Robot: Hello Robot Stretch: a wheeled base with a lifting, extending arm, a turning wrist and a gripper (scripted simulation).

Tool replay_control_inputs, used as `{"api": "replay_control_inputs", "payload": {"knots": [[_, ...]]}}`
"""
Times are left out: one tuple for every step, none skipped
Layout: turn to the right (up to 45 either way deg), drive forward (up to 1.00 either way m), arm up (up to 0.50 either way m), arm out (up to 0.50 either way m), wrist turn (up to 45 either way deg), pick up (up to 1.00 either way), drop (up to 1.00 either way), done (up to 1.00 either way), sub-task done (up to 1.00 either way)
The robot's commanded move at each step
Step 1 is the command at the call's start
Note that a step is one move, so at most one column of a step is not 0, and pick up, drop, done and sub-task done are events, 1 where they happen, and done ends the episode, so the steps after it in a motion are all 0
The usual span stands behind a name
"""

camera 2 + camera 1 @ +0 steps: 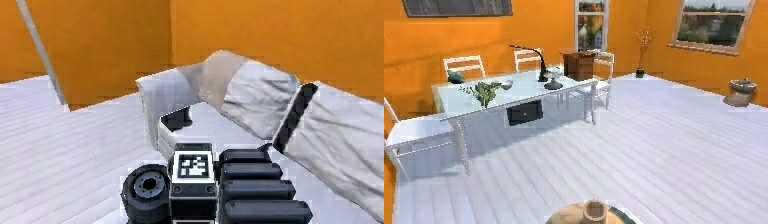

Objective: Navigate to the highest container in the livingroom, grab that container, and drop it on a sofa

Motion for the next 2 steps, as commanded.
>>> {"api": "replay_control_inputs", "payload": {"knots": [[45.0,0.00,0.00,0.00,0.0,0.00,0.00,0.00,0.00],[24.0,0.00,0.00,0.00,0.0,0.00,0.00,0.00,0.00]]}}
